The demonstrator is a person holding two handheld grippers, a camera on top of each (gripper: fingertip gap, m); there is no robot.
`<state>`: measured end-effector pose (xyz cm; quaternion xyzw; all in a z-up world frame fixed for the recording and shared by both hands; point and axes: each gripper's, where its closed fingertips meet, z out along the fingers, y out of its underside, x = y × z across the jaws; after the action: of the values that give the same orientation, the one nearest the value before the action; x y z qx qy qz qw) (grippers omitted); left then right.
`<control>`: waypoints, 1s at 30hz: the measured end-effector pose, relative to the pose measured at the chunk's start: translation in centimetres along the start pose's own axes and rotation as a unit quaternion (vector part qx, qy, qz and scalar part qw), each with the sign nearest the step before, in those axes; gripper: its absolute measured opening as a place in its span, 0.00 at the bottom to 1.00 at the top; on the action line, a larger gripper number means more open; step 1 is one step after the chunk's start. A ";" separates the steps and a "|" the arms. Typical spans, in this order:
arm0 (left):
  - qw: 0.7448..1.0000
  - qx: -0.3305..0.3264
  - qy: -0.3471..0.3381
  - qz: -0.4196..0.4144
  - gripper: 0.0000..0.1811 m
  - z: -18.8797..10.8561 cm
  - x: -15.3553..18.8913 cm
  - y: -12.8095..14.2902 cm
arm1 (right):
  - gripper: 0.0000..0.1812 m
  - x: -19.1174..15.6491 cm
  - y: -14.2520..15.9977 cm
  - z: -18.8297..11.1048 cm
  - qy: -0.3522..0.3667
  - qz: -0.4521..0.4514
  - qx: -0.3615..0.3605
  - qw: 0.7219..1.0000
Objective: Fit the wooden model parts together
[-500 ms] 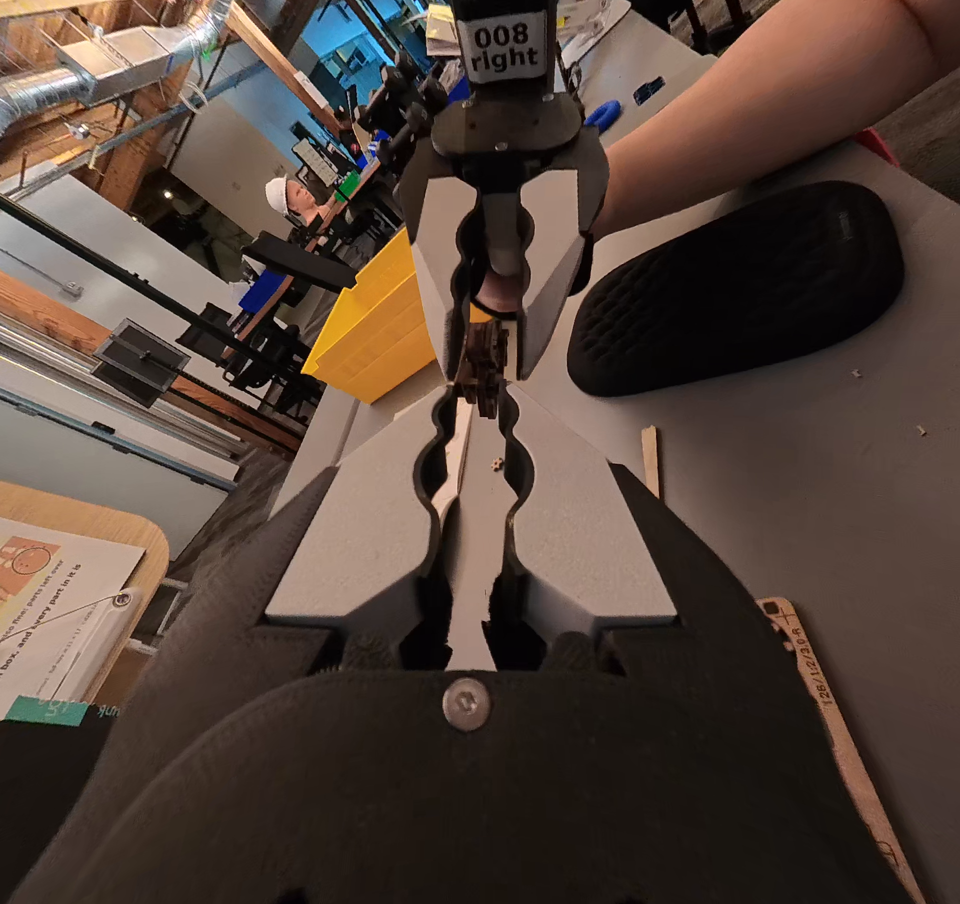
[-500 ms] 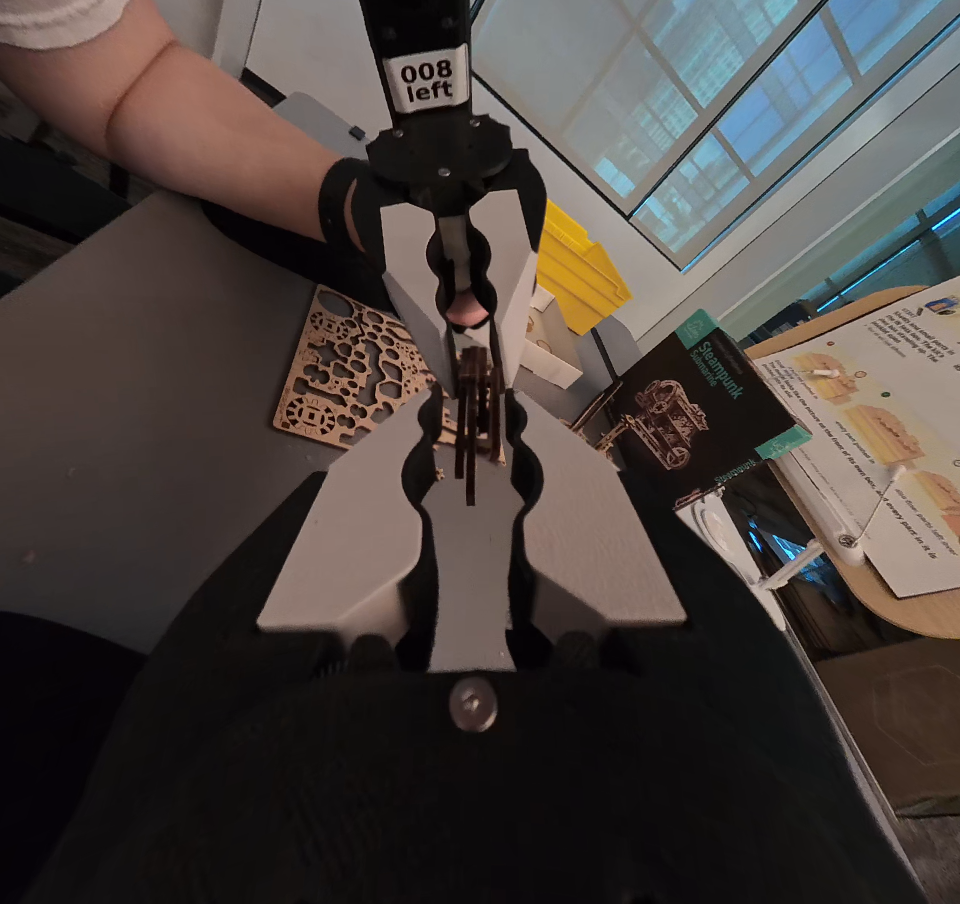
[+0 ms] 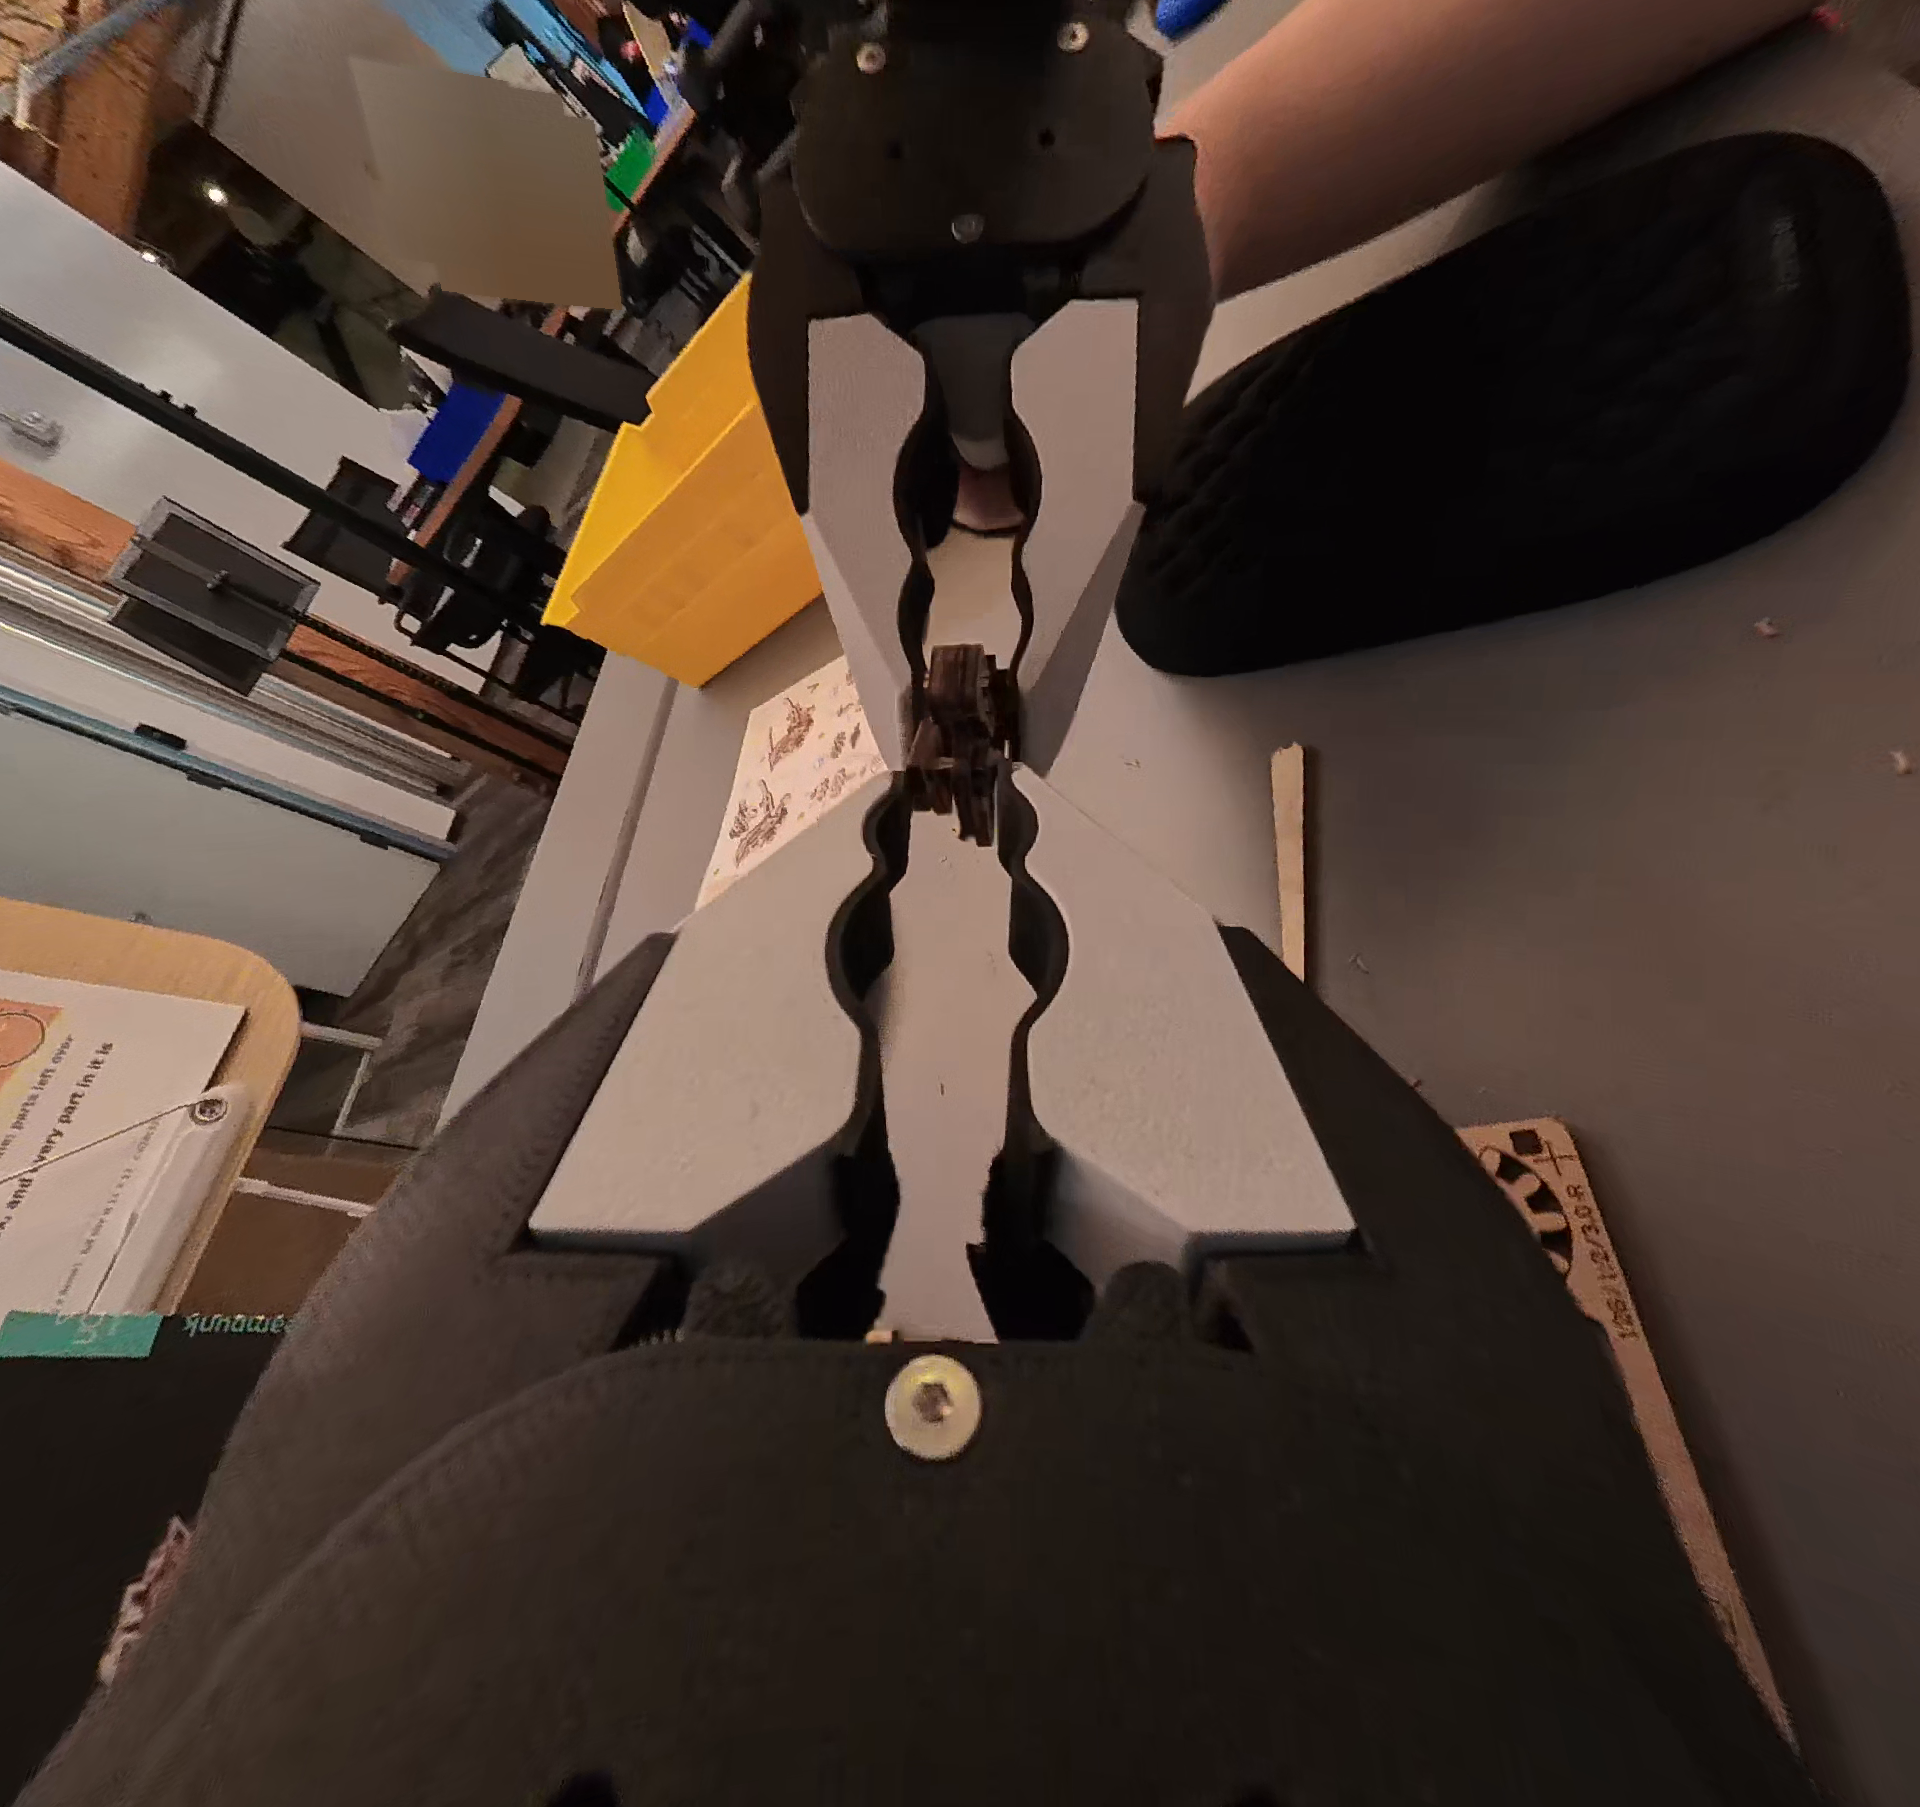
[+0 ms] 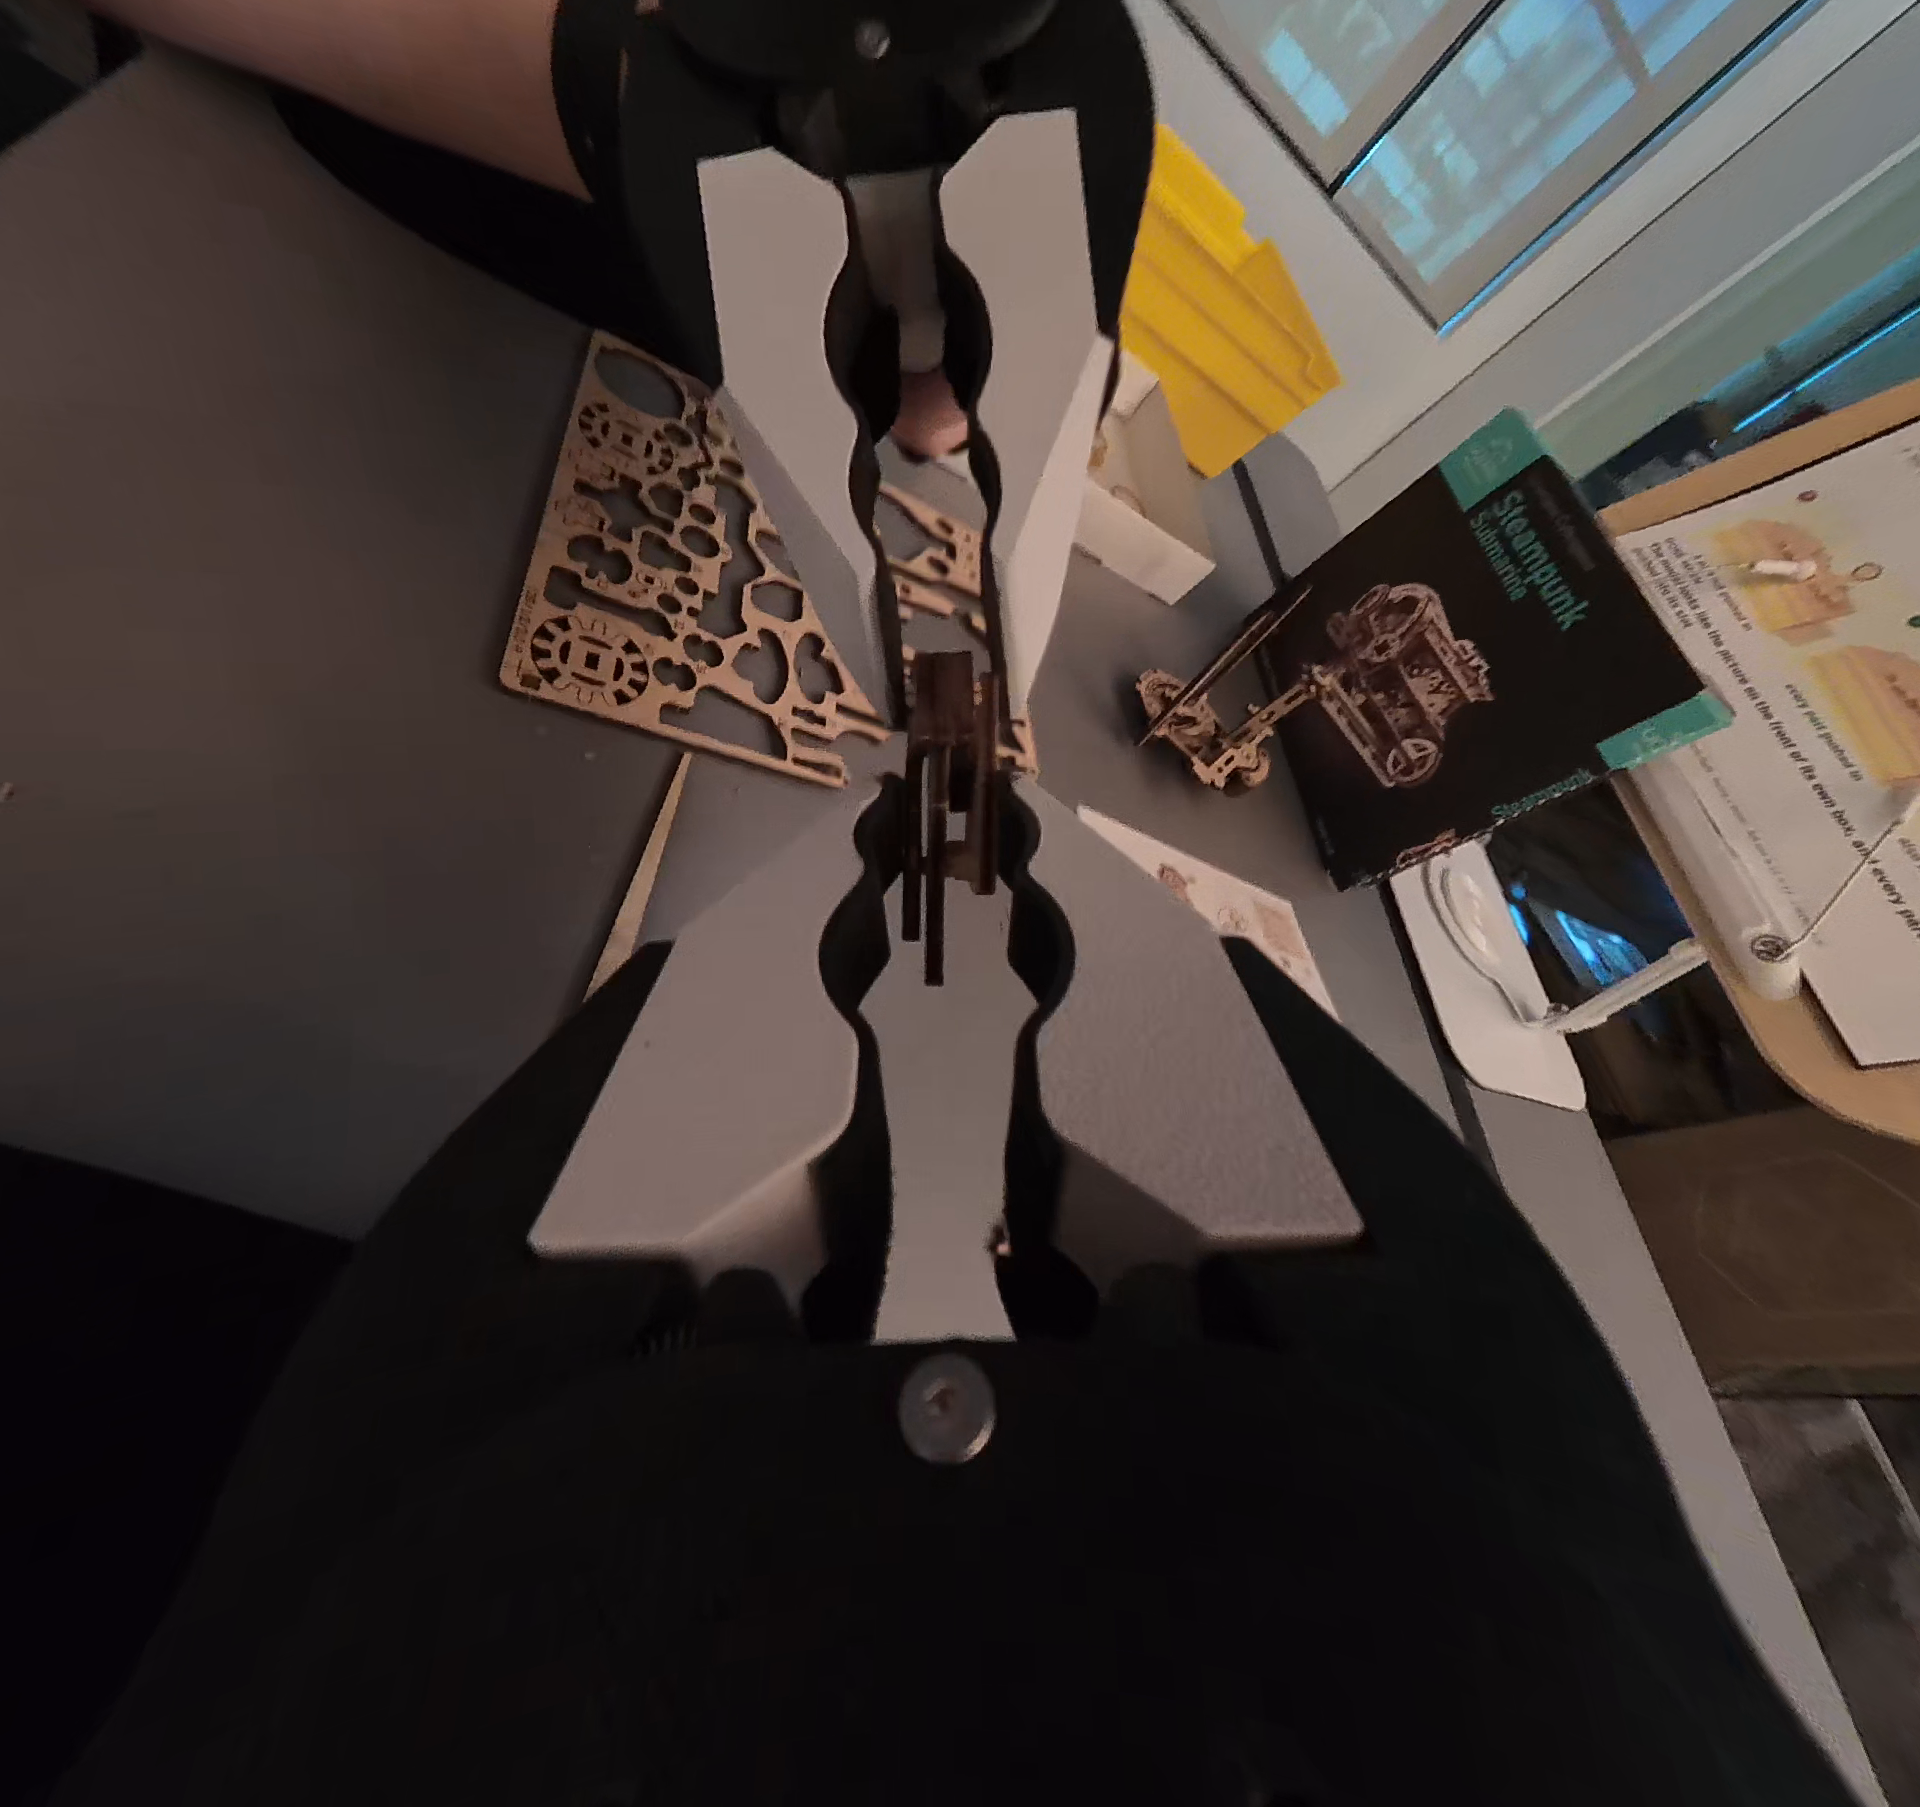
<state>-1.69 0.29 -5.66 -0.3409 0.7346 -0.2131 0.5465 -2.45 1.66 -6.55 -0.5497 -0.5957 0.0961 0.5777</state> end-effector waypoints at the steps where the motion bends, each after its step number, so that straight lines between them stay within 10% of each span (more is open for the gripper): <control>1: 1.000 0.006 -0.004 -0.011 0.09 -0.1 -0.2 -0.1 | 0.08 0.3 -0.3 -0.2 0.004 0.008 0.016 1.000; 12: 0.980 0.112 0.037 -0.162 0.05 0.1 0.0 -3.8 | 0.08 1.1 -7.0 -3.5 -0.071 0.189 0.331 0.922; 30: 0.993 0.117 -0.026 -0.018 0.01 -1.0 0.0 -5.1 | 0.08 0.1 -6.3 -3.9 -0.037 0.031 0.271 0.961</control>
<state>-1.27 -3.23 -1.81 -0.2931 0.6841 -0.2979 0.5977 -2.76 -2.66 -0.53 -0.3867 -0.5514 0.2920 0.6791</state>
